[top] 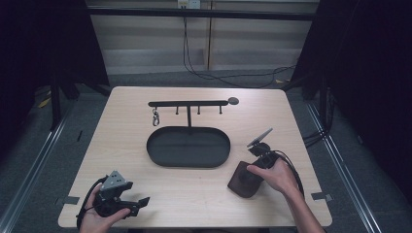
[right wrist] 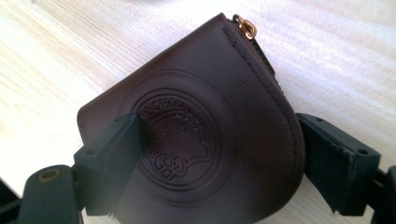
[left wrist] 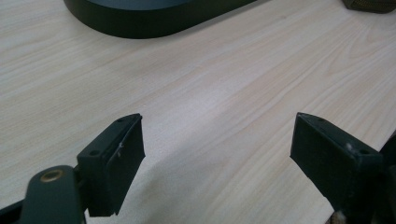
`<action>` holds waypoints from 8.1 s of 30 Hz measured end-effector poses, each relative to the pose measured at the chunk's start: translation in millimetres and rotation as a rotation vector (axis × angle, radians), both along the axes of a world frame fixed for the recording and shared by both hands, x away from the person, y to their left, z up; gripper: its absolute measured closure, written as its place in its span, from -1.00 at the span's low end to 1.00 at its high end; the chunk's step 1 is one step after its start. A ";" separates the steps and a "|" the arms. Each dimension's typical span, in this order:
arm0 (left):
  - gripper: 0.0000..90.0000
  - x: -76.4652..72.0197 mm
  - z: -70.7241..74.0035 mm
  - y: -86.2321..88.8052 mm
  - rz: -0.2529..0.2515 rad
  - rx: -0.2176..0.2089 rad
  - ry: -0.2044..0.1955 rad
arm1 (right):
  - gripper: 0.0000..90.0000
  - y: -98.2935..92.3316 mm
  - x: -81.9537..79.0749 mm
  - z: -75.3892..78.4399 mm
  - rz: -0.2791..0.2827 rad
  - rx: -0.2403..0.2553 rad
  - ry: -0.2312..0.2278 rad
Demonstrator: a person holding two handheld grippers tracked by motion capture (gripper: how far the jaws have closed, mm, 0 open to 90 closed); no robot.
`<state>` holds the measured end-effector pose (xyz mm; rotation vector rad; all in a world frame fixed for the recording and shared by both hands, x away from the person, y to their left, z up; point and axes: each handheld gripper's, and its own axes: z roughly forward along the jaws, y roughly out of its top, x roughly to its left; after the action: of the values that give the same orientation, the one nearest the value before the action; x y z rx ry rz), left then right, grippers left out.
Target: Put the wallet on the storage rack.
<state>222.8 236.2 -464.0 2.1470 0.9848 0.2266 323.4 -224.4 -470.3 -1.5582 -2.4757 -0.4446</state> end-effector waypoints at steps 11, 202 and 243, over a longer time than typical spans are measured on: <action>-0.61 0.9 -2.3 -1.1 -0.007 0.012 0.013 | -0.57 -4.6 6.1 -1.4 0.009 0.044 0.040; -0.64 0.7 -2.6 4.0 -0.072 0.037 0.013 | 0.48 58.7 95.4 23.0 -0.277 0.287 -0.187; -0.63 4.2 -3.3 6.2 0.008 -0.019 0.031 | -0.59 41.1 55.2 54.1 -0.198 0.304 -0.460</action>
<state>227.1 242.5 -467.3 2.1353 1.0100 0.1873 378.6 -183.4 -416.2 -1.7246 -2.3976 -1.2746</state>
